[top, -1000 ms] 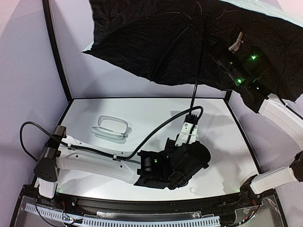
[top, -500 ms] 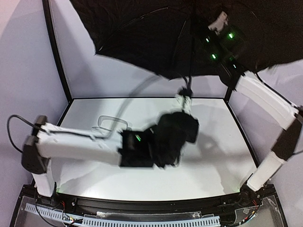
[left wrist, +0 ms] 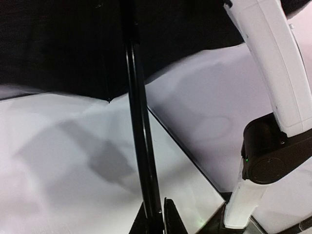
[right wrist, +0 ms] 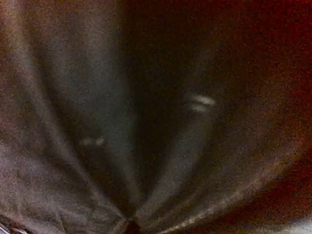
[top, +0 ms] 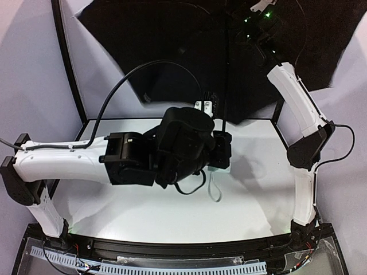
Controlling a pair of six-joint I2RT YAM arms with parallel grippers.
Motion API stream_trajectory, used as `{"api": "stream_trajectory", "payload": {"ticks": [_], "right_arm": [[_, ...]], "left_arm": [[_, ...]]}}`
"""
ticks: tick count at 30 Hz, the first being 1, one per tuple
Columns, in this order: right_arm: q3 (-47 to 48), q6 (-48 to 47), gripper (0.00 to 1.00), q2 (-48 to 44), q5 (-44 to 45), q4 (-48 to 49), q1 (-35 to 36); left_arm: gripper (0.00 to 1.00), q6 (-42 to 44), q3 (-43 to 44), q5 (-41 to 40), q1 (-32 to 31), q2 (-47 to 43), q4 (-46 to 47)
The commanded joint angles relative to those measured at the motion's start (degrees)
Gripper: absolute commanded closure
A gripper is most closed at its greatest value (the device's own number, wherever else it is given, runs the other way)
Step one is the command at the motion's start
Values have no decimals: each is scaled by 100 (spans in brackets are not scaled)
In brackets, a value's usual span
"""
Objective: Open the umbrella
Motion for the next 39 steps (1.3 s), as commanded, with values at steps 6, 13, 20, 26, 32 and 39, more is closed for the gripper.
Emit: {"api": "stream_trajectory", "payload": {"ticks": [6, 13, 20, 26, 32, 39], "right_arm": [[-2166, 1034, 100, -1106, -1243, 591, -1089], [-4968, 2420, 54, -2603, -4466, 520, -897], [-7175, 2917, 26, -4240, -5405, 212, -703], [-8751, 3275, 16, -5377, -5536, 256, -619], [-9108, 3407, 25, -5731, -4967, 489, -572], [-8394, 3246, 27, -5204, -4624, 740, -470]], "left_arm": [[99, 370, -928, 624, -1342, 393, -2639], [99, 804, -1047, -1937, -269, 591, 523], [99, 1681, -483, -2587, 283, 936, 2369], [99, 1635, -252, -2528, 586, 1096, 2559], [99, 1107, -229, -2223, 599, 1075, 2004], [99, 933, -572, -1872, 494, 928, 1881]]}}
